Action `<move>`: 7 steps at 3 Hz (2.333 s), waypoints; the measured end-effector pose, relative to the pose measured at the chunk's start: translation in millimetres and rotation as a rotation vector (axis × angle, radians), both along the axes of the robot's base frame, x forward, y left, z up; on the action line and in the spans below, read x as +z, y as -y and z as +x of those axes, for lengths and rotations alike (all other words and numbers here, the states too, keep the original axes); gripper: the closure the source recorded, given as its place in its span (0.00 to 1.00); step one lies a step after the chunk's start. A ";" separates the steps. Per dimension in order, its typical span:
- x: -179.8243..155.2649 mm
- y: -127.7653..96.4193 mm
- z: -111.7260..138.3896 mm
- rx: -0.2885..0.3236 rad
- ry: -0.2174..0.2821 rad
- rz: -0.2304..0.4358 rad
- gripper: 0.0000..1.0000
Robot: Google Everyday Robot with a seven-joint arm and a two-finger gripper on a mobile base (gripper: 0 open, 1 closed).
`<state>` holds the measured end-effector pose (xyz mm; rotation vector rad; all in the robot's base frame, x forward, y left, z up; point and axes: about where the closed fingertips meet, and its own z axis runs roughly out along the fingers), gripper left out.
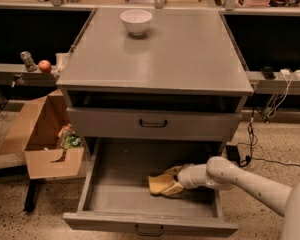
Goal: Pick sponge from middle drawer and place on counter
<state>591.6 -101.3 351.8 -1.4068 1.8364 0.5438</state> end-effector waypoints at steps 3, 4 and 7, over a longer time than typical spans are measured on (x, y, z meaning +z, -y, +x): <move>63.8 25.3 -38.8 0.121 0.129 0.114 1.00; 83.5 24.9 -48.3 0.141 0.141 0.101 1.00; 237.6 32.7 -129.5 0.195 0.289 0.039 1.00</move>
Offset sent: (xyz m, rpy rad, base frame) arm -0.0107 -0.0126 0.0398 0.0610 -0.0764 0.0457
